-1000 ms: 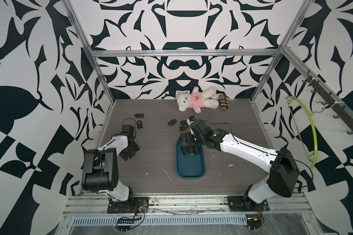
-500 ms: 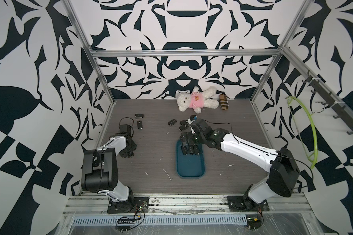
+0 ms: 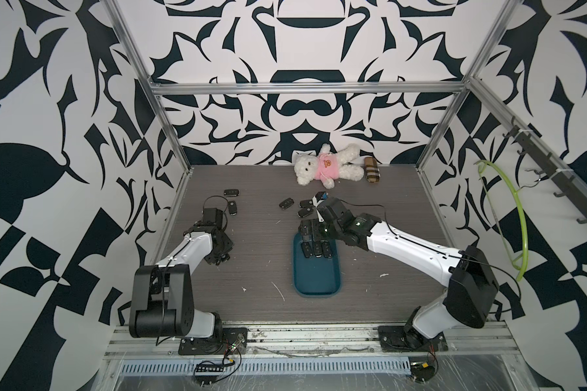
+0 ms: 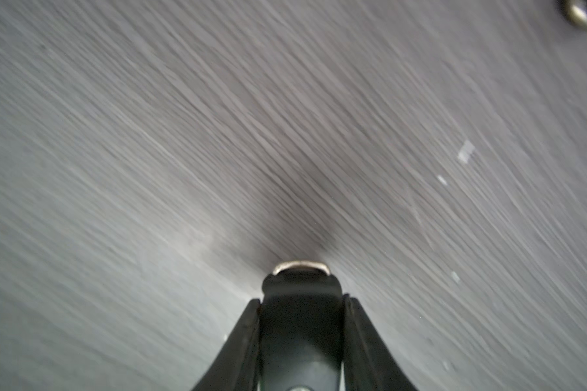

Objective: Place the car key into the storage box
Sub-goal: Pick up the car key from the center of the board.

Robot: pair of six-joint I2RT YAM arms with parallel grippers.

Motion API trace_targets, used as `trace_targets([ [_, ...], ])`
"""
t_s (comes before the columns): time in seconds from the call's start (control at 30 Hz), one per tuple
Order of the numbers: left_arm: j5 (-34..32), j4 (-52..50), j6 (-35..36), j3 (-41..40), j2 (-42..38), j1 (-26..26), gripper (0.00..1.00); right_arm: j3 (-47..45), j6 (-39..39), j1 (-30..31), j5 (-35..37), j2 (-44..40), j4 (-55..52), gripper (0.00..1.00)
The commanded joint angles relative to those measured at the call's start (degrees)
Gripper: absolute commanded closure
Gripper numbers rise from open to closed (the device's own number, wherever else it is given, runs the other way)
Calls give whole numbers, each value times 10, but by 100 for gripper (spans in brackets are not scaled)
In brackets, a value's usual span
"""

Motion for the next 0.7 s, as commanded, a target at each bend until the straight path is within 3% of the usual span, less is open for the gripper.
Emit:
trace_targets([
  [0.0,-14,-61,-28,26,-24,-59,63,-13,9,-4,7,-36,11,0],
  [0.3,-61,-120,-129,109,-28,-256,63,-84,10,-33,23,-126,-1,0],
  [0.67,-106,-152,-220,240,71,-462,63,-159,12,-63,36,-252,-46,0],
])
